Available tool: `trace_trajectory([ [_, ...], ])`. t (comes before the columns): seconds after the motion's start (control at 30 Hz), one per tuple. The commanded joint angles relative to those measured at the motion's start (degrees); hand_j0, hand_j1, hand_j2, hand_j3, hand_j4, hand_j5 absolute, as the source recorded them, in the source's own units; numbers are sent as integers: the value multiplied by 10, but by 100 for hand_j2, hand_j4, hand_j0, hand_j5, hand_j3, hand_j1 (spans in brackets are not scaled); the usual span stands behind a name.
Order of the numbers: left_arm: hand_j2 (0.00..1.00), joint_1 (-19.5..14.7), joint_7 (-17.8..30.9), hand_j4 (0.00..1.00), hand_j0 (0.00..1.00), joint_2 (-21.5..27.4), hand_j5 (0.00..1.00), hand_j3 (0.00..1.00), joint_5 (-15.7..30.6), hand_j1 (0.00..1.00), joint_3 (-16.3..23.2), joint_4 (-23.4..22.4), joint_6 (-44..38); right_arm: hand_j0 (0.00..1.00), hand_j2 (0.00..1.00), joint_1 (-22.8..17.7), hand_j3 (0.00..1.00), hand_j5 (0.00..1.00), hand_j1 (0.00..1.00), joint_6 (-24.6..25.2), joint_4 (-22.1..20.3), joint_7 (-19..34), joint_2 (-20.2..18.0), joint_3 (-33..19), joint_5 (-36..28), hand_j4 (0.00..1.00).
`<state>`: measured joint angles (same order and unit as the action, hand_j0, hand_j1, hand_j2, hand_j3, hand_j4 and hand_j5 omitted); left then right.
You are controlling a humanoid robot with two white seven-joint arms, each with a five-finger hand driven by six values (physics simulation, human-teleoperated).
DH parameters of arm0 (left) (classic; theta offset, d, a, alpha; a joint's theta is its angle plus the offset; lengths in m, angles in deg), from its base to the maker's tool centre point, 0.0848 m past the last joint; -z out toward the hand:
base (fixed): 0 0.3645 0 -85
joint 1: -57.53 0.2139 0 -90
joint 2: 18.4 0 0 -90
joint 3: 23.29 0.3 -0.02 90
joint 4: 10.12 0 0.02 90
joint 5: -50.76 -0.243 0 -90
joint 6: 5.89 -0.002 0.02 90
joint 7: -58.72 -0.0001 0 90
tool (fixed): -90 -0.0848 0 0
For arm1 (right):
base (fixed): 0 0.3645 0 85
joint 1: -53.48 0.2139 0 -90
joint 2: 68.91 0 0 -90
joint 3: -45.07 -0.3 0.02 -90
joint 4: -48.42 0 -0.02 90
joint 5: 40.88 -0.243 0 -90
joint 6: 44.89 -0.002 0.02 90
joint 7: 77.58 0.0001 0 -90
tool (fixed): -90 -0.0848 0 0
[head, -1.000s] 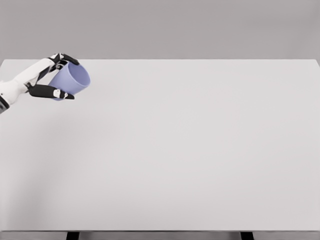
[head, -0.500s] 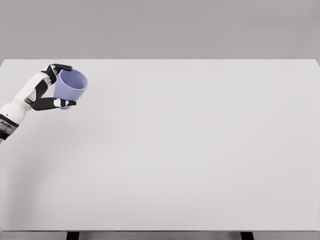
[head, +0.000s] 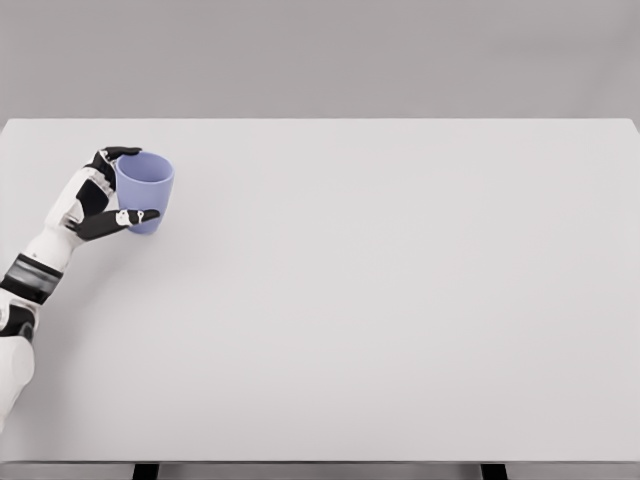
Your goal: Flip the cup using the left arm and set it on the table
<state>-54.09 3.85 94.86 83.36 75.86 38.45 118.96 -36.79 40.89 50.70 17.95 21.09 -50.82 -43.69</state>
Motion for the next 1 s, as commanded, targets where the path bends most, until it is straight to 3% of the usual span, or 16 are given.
trace_trajectory([
  [0.0, 47, 0, -1, 47, 47, -3, 47, 47, 9, 47, -1, -7, 1, 100, 100, 0, 100, 100, 100, 0, 0, 0, 0, 0, 0, 100],
  [0.27, 47, 0, -1, 47, 47, -12, 47, 47, 36, 47, 0, -8, 1, 100, 100, 0, 100, 100, 100, 0, 0, 0, 0, 0, 0, 100],
  [0.97, 49, 1, -1, 49, 49, -12, 49, 49, 33, 49, 3, -18, 1, 100, 100, 0, 100, 100, 100, 0, 0, 0, 0, 0, 0, 100],
])
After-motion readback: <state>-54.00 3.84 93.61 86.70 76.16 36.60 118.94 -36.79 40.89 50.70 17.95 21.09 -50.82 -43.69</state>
